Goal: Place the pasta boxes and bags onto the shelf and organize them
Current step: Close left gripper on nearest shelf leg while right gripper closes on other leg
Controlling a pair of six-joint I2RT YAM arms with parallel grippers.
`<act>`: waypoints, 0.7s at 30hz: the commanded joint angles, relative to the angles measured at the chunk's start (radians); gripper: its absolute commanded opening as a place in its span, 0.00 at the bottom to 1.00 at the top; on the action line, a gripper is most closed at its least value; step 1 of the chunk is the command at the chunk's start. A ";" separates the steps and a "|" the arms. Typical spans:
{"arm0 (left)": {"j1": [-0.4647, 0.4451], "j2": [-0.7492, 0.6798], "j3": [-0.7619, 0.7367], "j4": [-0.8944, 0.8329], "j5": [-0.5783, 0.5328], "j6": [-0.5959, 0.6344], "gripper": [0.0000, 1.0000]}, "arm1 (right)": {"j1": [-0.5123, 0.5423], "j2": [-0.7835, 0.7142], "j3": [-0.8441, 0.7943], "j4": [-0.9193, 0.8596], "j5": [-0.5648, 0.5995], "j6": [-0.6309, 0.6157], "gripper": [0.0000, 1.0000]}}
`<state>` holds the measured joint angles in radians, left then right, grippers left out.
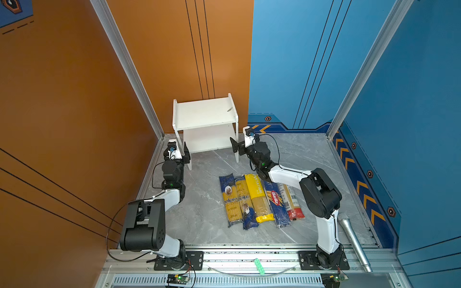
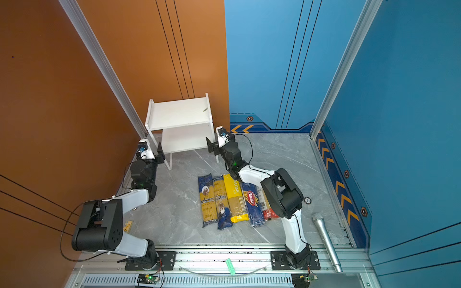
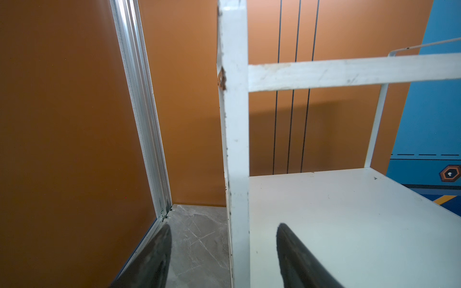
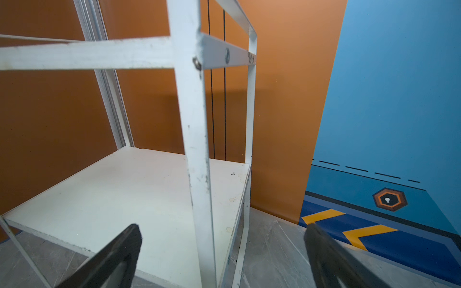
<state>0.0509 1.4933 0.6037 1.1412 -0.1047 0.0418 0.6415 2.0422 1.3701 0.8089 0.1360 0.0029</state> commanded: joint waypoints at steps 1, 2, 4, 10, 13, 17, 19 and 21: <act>0.010 0.023 0.040 0.046 -0.004 -0.015 0.63 | -0.008 0.006 0.028 0.049 0.010 -0.010 1.00; 0.012 0.029 0.044 0.049 0.000 -0.020 0.62 | -0.009 0.007 0.027 0.051 0.011 -0.009 1.00; 0.012 0.042 0.052 0.057 0.005 -0.028 0.60 | -0.014 0.010 0.029 0.057 0.008 -0.006 1.00; 0.017 0.081 0.076 0.066 0.036 -0.065 0.27 | -0.019 0.026 0.030 0.128 -0.005 0.025 0.99; 0.018 0.089 0.075 0.073 0.036 -0.071 0.10 | -0.019 0.077 0.032 0.193 0.008 0.023 0.98; 0.019 0.092 0.065 0.084 0.025 -0.066 0.02 | -0.017 0.114 0.065 0.214 0.017 0.016 0.97; 0.019 0.095 0.065 0.084 0.035 -0.066 0.01 | -0.014 0.128 0.079 0.210 0.027 0.009 0.97; 0.019 0.102 0.068 0.084 0.037 -0.069 0.00 | -0.006 0.140 0.084 0.225 0.056 -0.005 0.96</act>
<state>0.0582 1.5787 0.6563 1.1946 -0.0544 -0.0338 0.6289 2.1746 1.4162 0.9730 0.1432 0.0067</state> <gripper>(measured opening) 0.118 0.963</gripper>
